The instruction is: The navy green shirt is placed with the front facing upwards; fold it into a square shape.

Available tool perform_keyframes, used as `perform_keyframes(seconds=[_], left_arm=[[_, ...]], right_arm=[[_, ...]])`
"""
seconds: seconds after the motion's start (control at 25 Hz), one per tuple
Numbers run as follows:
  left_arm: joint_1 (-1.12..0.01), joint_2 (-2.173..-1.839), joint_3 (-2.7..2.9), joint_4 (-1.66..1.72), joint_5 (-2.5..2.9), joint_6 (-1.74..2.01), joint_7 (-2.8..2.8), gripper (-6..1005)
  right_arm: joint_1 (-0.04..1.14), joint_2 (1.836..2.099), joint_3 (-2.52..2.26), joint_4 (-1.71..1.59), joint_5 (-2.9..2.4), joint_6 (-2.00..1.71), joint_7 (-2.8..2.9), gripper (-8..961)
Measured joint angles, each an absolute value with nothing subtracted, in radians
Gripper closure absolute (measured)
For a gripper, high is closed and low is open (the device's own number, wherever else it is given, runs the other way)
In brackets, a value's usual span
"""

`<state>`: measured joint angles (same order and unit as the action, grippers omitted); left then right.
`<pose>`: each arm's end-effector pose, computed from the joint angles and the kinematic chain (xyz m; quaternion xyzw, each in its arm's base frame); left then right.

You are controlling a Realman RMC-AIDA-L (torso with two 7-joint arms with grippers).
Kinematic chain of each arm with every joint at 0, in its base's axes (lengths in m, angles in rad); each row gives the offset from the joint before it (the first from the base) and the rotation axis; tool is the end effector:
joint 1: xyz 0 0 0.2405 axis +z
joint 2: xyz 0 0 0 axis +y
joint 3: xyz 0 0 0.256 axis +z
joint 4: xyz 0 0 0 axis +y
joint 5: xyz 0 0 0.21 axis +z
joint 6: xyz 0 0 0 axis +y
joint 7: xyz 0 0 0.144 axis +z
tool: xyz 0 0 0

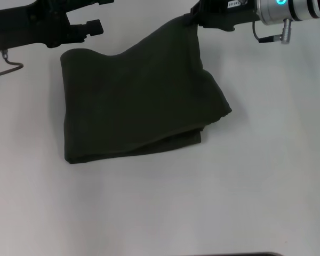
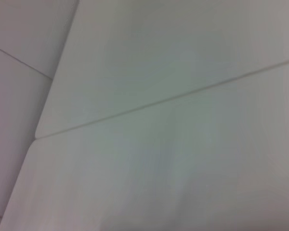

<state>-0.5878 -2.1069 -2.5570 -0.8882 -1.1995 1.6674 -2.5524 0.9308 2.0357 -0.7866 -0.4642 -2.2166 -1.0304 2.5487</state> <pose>-0.2132 0.3551 0.0481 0.7226 0.6020 0.3396 0.0112 0.1925 0.4471 -0.0271 -0.7524 0.6152 0.1721 0.1607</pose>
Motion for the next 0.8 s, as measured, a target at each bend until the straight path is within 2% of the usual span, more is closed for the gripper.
perform_keyframes(seconds=[0.2,0.8], left_arm=[[-0.589,-2.109,-2.560,-0.888,-1.199,1.667,-2.553,49],[-0.589,-2.114,-2.558,-0.888,-1.202,1.666,-2.557,49]], right_arm=[[0.938,2.047,-0.817,-0.438,-2.218,-0.954,2.532,918],[0.934,2.049,-0.863,-0.420,-2.217,-0.885,2.545,918]])
